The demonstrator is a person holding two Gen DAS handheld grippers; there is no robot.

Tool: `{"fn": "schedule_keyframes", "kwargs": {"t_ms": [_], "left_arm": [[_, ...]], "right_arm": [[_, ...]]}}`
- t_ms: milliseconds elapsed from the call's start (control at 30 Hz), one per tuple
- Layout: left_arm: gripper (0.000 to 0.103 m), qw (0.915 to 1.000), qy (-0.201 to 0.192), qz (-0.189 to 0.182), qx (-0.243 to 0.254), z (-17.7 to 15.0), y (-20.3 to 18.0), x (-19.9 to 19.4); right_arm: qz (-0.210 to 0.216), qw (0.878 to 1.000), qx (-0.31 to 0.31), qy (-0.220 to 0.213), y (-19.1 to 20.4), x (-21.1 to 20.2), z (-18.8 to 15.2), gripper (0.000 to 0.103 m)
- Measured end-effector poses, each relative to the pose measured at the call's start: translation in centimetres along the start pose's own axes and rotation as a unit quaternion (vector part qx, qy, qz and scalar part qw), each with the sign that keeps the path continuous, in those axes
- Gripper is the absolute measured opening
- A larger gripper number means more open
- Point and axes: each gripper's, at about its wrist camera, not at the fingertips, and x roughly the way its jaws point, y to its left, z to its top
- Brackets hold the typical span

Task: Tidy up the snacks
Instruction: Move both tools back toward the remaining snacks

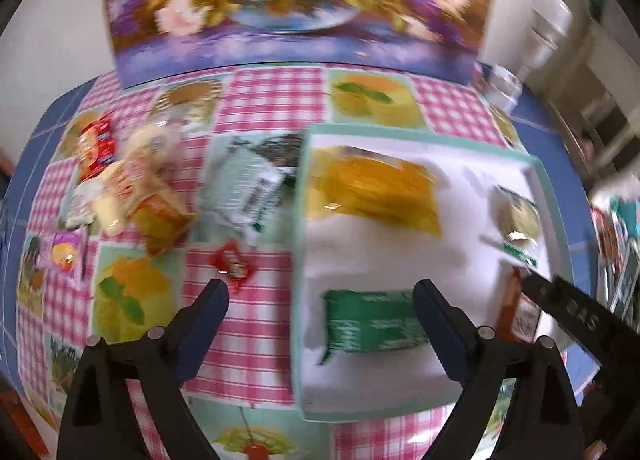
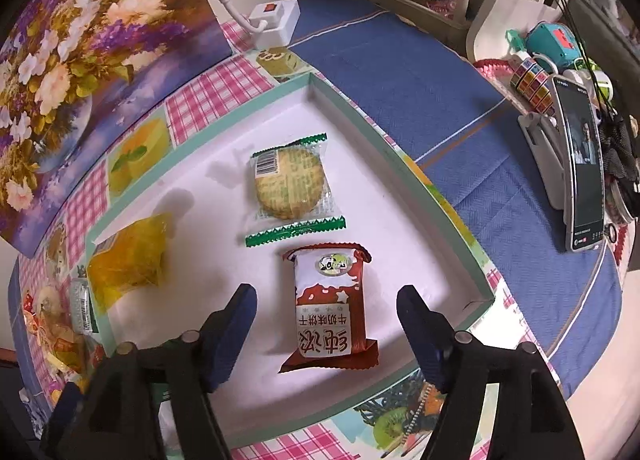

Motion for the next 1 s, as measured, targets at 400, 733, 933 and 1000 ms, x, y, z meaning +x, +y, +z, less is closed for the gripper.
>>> {"fn": "schedule_keyframes", "kwargs": {"t_ms": [400, 733, 933, 1000], "left_arm": [[0.094, 0.9956, -0.017, 0.021, -0.09, 0.6, 5.0, -0.6], [0.094, 0.9927, -0.039, 0.058, -0.098, 1.2, 8.1, -2.3], [0.094, 0.9892, -0.062, 0.077, -0.108, 1.7, 10.7, -3.9], [0.094, 0.9872, -0.07, 0.083, -0.117, 1.8, 11.6, -4.5]], "right_arm": [[0.019, 0.999, -0.025, -0.01, 1.2, 0.0, -0.2, 0.103], [0.025, 0.999, -0.025, -0.016, 2.0, -0.8, -0.2, 0.103], [0.028, 0.999, -0.028, -0.026, 2.6, -1.8, -0.4, 0.103], [0.036, 0.998, -0.031, -0.034, 3.1, -2.4, -0.6, 0.103]]}}
